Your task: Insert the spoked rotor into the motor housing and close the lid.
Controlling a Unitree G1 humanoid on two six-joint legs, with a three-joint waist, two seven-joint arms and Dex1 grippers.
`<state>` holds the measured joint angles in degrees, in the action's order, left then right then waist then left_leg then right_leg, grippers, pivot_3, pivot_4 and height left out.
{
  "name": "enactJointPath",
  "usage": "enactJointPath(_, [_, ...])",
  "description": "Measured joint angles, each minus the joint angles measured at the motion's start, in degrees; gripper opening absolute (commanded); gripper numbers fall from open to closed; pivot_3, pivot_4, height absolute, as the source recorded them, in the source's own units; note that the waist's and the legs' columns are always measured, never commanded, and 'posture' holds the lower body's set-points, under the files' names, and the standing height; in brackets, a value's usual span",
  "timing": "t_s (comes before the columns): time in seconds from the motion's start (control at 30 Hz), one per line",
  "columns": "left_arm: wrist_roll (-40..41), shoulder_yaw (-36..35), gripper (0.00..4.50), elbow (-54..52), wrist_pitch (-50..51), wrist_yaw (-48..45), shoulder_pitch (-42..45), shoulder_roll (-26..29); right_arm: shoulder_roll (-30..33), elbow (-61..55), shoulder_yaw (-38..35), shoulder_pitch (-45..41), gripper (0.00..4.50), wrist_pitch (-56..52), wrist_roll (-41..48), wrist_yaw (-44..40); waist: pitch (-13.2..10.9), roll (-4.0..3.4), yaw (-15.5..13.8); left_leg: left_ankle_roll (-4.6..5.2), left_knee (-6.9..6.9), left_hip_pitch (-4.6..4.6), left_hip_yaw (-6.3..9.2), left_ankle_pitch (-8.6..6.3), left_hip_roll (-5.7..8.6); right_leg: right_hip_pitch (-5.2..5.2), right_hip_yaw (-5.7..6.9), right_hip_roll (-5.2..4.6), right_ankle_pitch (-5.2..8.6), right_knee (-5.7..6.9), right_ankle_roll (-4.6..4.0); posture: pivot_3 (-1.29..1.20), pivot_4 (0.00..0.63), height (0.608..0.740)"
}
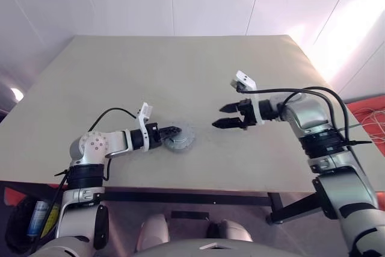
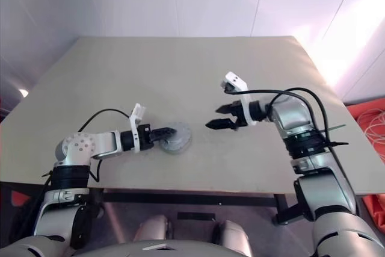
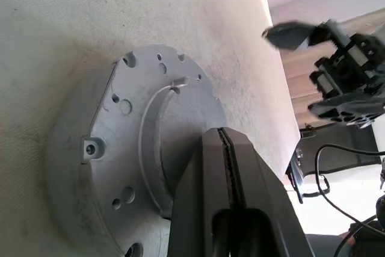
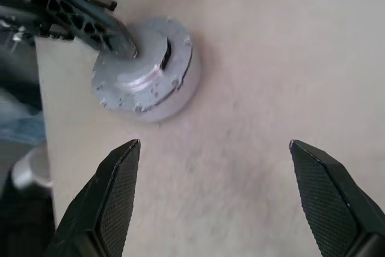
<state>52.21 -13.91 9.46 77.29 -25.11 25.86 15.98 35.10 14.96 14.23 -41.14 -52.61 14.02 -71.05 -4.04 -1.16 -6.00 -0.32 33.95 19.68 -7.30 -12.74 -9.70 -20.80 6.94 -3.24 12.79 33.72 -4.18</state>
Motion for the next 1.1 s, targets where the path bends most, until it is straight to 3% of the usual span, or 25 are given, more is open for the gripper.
enactJointPath(0.13, [-0.28,0.06,0.0,0.44,-0.13,-0.28,0.35,0.54,-0.4,0.07,1.52,1.17,4.48,-11.94,3.42,-0.35,0.03,-0.11,0.27,0.14,0.0,0.12,0.0,0.11,-0.01,-0.17,0.0,0.01,0.0,0.03,0.0,0.0,0.0,0.74])
enactJointPath(0.27, [-0.59,0.06,0.0,0.45,-0.69,-0.38,0.33,0.58,-5.63,3.63,0.26,-0.15,4.48,-19.54,5.61,4.1,0.05,-0.14,0.23,-0.08,0.01,0.07,0.0,0.05,-0.03,-0.14,0.01,0.03,0.0,0.04,0.0,0.0,0.0,0.74])
enactJointPath(0.63, [-0.66,-0.71,0.0,-0.15,-0.69,-0.38,-0.31,1.69,-16.51,14.09,-9.38,-5.44,4.48,-23.94,7.28,17.51,0.07,-0.15,0.47,-0.47,-0.08,-0.04,0.0,0.26,-0.06,-0.11,0.01,0.04,-0.02,0.1,-0.02,0.0,0.0,0.74])
enactJointPath(1.1, [-0.85,-1.96,0.0,-0.44,-0.88,-0.15,-0.79,1.94,-28.45,14.72,-19.59,-5.65,4.48,-29.62,9.72,30.4,0.12,-0.13,0.49,-0.92,-0.94,-0.52,-0.1,0.53,-0.07,-0.07,-0.04,0.13,0.1,0.08,-0.21,0.0,0.0,0.74])
